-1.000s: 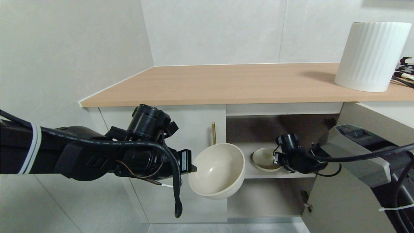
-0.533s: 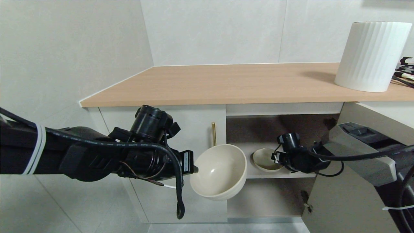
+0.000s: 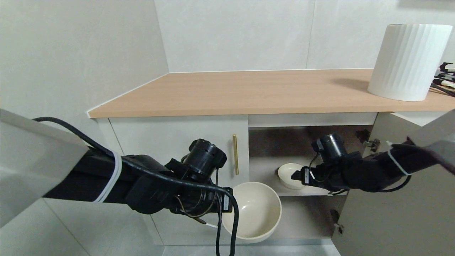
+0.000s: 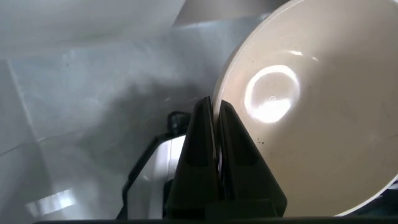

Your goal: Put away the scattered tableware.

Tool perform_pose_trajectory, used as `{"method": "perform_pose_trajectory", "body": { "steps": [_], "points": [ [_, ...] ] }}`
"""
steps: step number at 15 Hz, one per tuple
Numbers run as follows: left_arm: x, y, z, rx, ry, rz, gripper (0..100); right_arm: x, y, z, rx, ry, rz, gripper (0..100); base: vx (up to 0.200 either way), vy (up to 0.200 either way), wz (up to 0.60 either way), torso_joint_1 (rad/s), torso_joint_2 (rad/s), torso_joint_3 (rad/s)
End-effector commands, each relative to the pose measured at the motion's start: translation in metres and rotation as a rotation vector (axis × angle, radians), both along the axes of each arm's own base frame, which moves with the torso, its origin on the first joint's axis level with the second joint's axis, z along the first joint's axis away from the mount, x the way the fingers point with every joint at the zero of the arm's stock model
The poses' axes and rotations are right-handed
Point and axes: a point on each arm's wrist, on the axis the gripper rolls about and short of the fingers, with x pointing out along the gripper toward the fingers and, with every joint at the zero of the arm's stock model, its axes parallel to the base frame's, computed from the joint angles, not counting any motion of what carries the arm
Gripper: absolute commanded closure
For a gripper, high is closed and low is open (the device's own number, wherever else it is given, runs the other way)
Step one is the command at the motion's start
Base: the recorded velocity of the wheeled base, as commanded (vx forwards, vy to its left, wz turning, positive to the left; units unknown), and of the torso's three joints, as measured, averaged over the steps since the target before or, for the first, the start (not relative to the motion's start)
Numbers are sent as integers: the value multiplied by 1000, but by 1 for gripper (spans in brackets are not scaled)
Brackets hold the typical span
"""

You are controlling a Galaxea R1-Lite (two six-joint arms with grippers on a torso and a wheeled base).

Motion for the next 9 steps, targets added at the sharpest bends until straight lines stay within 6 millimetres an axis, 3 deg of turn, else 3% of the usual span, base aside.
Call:
{"method": "perform_pose_trajectory", "body": {
  "steps": [1, 2, 3, 5, 9],
  "points": [
    [-2, -11, -15, 30, 31, -23, 100, -52, 2, 71, 103, -36, 149, 0, 0, 0, 0, 0, 0, 0],
    [-2, -14, -23, 44, 47, -31, 100, -73, 6, 88, 138, -9, 229, 0, 0, 0, 0, 0, 0, 0],
    [-3, -16, -28, 53, 58, -39, 100, -83, 13, 89, 134, 14, 268, 0, 0, 0, 0, 0, 0, 0],
    [-7, -22, -28, 54, 55, -59, 100, -96, 30, 83, 106, 54, 328, 0, 0, 0, 0, 0, 0, 0],
    [-12, -25, -22, 45, 42, -72, 100, -102, 55, 54, 50, 161, 394, 0, 0, 0, 0, 0, 0, 0]
  ]
}}
